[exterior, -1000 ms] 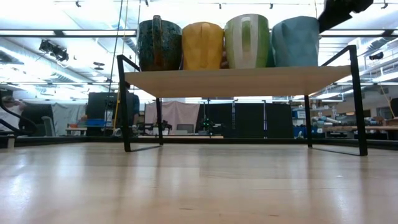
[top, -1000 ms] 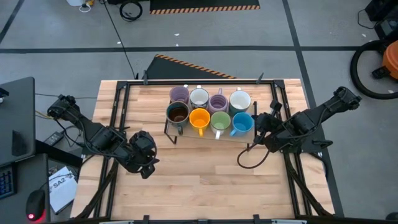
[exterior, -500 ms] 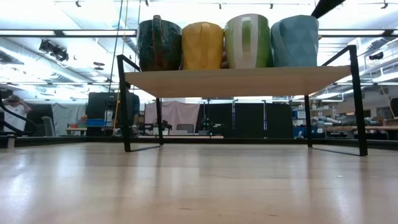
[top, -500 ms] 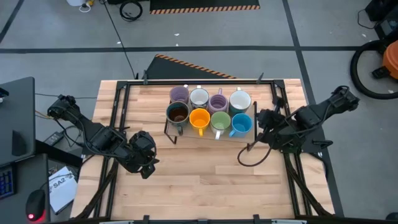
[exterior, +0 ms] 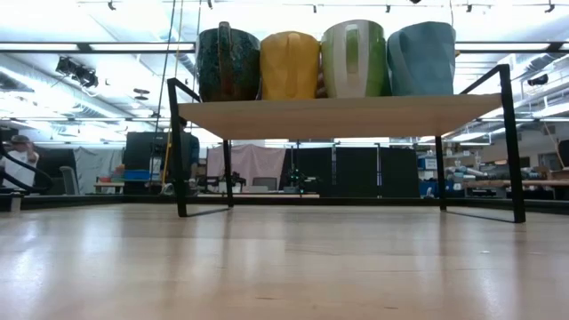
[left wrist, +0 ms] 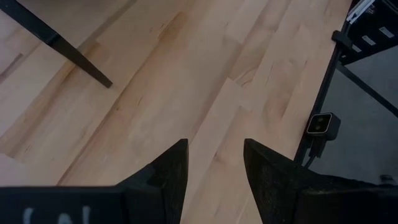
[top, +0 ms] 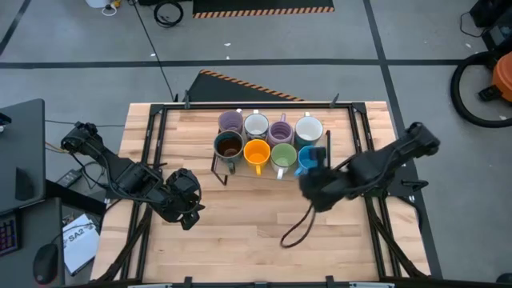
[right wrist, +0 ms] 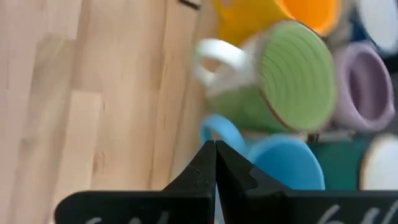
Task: Place coffee mugs
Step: Put the light blue mug on the shelf
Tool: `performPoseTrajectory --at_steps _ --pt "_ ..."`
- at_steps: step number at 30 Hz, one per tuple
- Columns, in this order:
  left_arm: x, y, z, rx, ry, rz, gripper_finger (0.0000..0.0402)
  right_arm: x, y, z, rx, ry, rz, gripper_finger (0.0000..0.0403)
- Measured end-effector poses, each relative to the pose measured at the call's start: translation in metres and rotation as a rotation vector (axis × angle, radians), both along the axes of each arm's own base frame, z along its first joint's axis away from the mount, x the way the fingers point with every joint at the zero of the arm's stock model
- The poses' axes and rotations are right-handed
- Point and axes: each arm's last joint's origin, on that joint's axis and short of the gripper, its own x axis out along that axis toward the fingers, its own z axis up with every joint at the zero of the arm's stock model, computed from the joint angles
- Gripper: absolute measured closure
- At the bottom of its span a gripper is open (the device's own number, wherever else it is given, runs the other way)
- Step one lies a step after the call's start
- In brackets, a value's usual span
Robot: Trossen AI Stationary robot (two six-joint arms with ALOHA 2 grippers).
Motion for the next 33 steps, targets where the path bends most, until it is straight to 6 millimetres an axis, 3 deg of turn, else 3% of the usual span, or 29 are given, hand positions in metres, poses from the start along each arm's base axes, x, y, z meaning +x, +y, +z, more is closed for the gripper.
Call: performPoseTrajectory --at_steps 5,9,16,20,25,33 --pt "0.000 0.000 0.000 0.000 0.000 0.000 0.0239 0.027 0.013 -0.011 -0.124 0.128 0.101 0.0375" --pt "0.000 0.000 0.000 0.000 0.000 0.000 0.0239 0.037 0.018 -0.004 -0.092 0.130 0.149 0.0335" --pt "0.000 0.000 0.000 0.013 0.000 -0.014 0.0239 0.037 0.001 0.009 0.083 0.161 0.173 0.0259" --pt "0.000 0.001 0.000 0.035 -0.012 -0.007 0.0239 0.039 -0.009 0.008 0.074 0.201 0.199 0.0232" --pt "0.000 0.001 0.000 0.046 -0.020 0.002 0.0239 0.045 -0.013 0.004 0.072 0.257 0.302 0.0218" --pt "0.000 0.001 0.000 0.046 -0.021 0.002 0.0239 0.051 -0.024 0.000 0.055 0.292 0.298 0.0222"
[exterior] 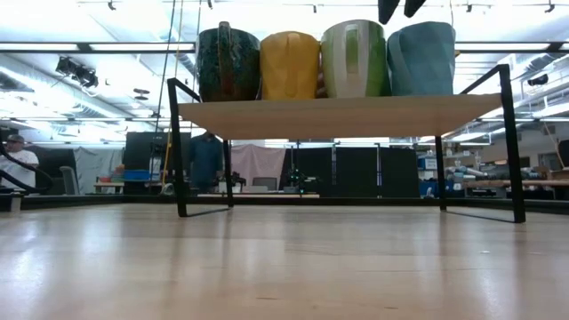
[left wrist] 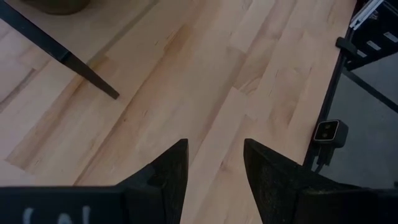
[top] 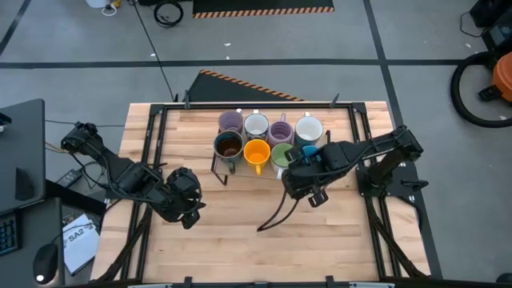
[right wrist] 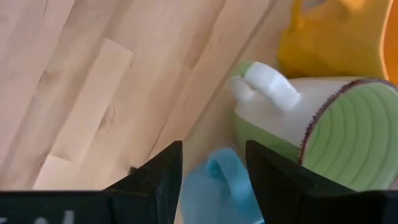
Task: Place coffee mugs
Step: Put the light blue mug on the shelf
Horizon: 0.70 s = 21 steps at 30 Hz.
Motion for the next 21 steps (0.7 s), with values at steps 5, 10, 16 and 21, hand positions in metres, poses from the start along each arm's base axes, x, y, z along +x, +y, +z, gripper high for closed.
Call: performPoseTrajectory --at_steps 5,10,16,21 --pt "0.000 0.000 0.000 0.000 0.000 0.000 0.0239 0.000 -0.003 0.000 -0.018 0.010 0.014 0.0225" --pt "0.000 0.000 0.000 0.000 0.000 0.000 0.0239 -0.001 -0.004 -0.007 -0.026 0.043 0.022 0.0227" --pt "0.000 0.000 0.000 0.000 0.000 0.000 0.0239 -0.001 -0.004 -0.013 -0.042 0.071 0.056 0.0227" --pt "0.000 0.000 0.000 -0.003 0.002 -0.002 0.0239 -0.002 -0.004 -0.014 -0.043 0.084 0.060 0.0227"
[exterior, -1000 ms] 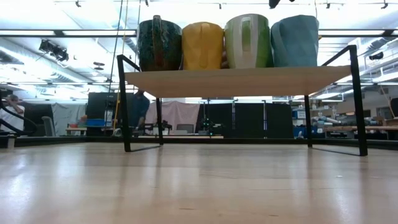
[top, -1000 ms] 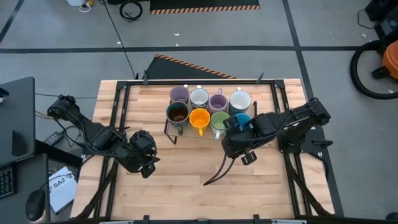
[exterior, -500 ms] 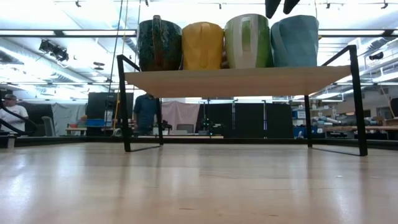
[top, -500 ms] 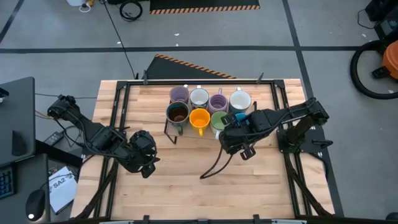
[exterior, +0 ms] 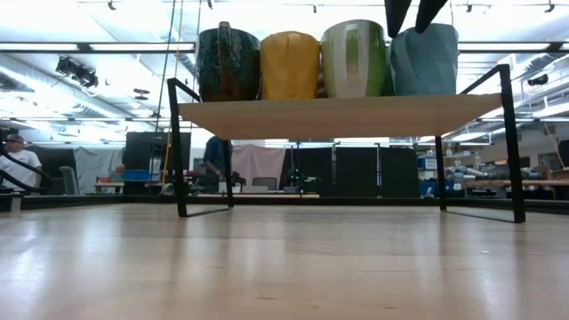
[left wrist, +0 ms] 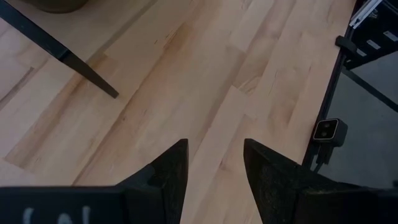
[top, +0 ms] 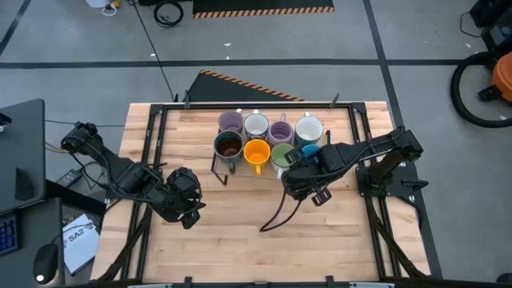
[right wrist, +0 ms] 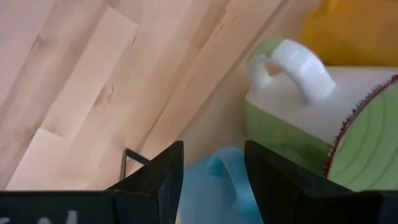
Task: Place coffee mugs
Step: Put the light blue mug on the shelf
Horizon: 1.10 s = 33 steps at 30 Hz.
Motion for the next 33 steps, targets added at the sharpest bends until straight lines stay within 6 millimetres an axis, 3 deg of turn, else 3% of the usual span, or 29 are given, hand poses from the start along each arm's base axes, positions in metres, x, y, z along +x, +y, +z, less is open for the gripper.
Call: performPoseTrajectory --at_steps 13,25,33 --pt "0.000 0.000 0.000 -0.002 0.001 -0.002 0.0239 -0.002 0.002 0.008 -0.024 -0.014 0.032 0.0227" --pt "0.000 0.000 0.000 -0.018 0.001 0.017 0.0239 -0.002 -0.009 -0.003 -0.025 0.054 0.003 0.0235" --pt "0.000 0.000 0.000 -0.022 0.002 0.016 0.0239 -0.009 0.006 -0.005 -0.026 0.087 0.047 0.0254"
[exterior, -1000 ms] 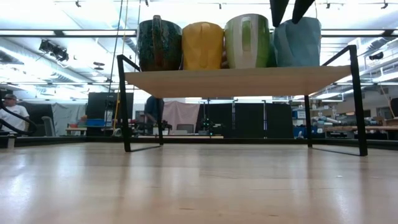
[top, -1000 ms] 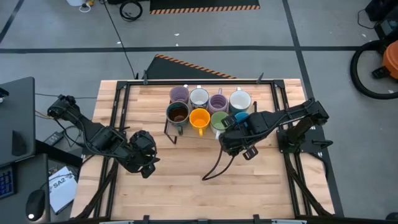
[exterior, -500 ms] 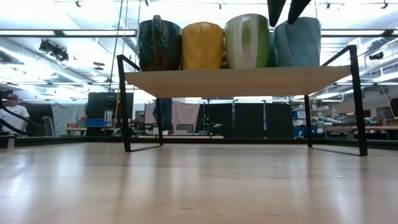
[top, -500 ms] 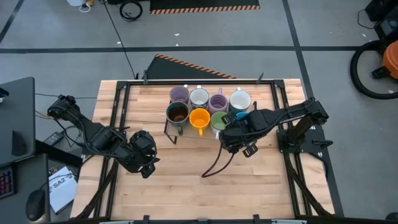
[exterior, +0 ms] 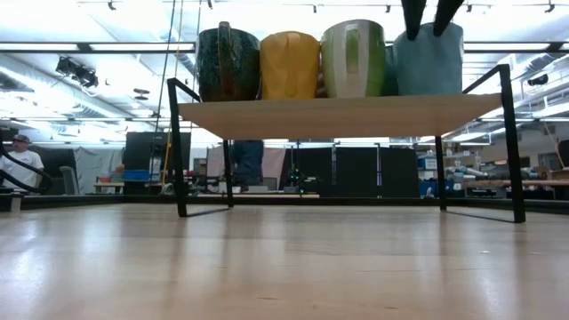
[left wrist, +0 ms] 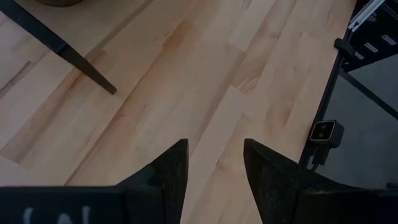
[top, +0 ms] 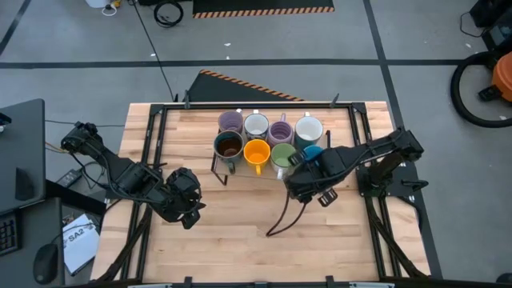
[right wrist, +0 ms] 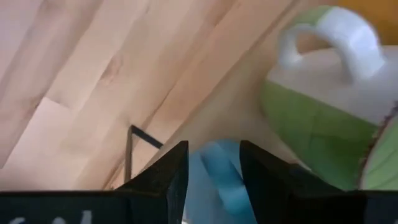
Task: Place coffee mugs
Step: Put the light blue mug on the shelf, then return to Home Position
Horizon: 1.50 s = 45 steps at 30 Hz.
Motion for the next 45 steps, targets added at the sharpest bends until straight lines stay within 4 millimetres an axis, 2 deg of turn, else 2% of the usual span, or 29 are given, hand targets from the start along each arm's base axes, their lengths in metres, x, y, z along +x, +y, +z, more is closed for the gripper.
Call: performPoseTrajectory --at_steps 10,15,19,26,33,39,42,45 --pt "0.000 0.000 0.000 0.002 0.000 -0.003 0.0239 -0.009 0.016 0.001 0.029 0.006 -0.017 0.0263" --pt "0.000 0.000 0.000 0.006 0.001 -0.007 0.0239 -0.009 0.017 0.001 0.033 -0.004 -0.053 0.0263" --pt "0.000 0.000 0.000 -0.004 0.008 -0.015 0.0239 -0.015 0.014 0.009 0.054 -0.039 -0.107 0.0263" --pt "0.000 -0.001 0.000 -0.001 0.012 -0.030 0.0239 -0.037 0.005 0.032 0.108 -0.144 -0.211 0.0263" --pt "0.000 -0.001 0.000 0.001 0.012 -0.033 0.0239 -0.068 -0.009 0.060 0.176 -0.322 -0.457 0.0263" --pt "-0.001 -0.002 0.001 0.068 -0.020 -0.044 0.0239 -0.089 -0.020 0.063 0.205 -0.473 -0.716 0.0263" --pt "-0.008 -0.008 0.008 0.189 -0.143 -0.055 0.0241 -0.106 -0.024 0.068 0.307 -0.621 -0.766 0.0268" --pt "-0.020 -0.001 0.018 0.235 -0.206 -0.042 0.0252 -0.120 -0.027 0.068 0.434 -0.748 -0.767 0.0277"
